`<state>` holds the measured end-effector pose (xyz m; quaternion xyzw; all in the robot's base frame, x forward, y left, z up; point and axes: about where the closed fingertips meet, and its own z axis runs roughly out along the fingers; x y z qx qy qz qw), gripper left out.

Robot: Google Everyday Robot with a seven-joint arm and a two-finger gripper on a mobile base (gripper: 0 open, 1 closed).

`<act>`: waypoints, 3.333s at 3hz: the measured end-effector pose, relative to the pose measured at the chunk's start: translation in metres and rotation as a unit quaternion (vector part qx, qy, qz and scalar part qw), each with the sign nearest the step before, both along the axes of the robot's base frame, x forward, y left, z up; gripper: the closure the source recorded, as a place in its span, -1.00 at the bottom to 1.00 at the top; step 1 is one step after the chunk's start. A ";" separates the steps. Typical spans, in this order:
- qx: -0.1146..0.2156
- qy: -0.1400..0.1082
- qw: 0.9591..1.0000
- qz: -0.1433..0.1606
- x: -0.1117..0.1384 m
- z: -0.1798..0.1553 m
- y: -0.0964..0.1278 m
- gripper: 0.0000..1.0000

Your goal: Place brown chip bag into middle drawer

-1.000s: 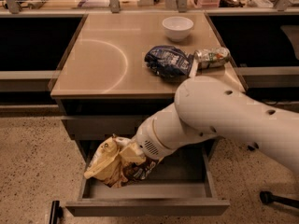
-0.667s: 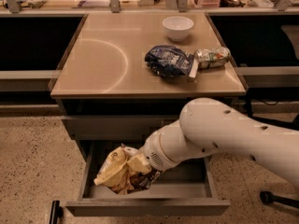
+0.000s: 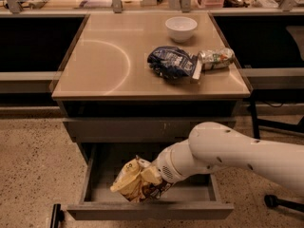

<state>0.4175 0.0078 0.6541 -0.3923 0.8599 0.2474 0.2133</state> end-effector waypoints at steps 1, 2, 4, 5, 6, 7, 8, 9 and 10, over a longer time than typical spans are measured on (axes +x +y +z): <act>-0.001 0.017 1.000 -0.011 0.005 -0.030 -0.011 1.00; 0.001 0.038 0.999 -0.021 0.005 -0.056 -0.019 1.00; -0.006 0.074 0.997 -0.024 0.014 -0.091 -0.033 1.00; 0.002 0.089 0.996 -0.015 0.027 -0.096 -0.042 1.00; 0.004 0.090 0.996 -0.014 0.029 -0.095 -0.041 0.63; 0.004 0.090 0.996 -0.014 0.029 -0.095 -0.041 0.17; 0.004 0.090 0.996 -0.013 0.029 -0.095 -0.041 -0.30; 0.004 0.090 0.996 -0.013 0.029 -0.095 -0.041 -0.77; 0.004 0.090 0.996 -0.013 0.029 -0.095 -0.041 -1.00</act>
Offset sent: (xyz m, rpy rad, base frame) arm 0.0048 -0.0307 -0.0897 0.0102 0.1333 -0.0686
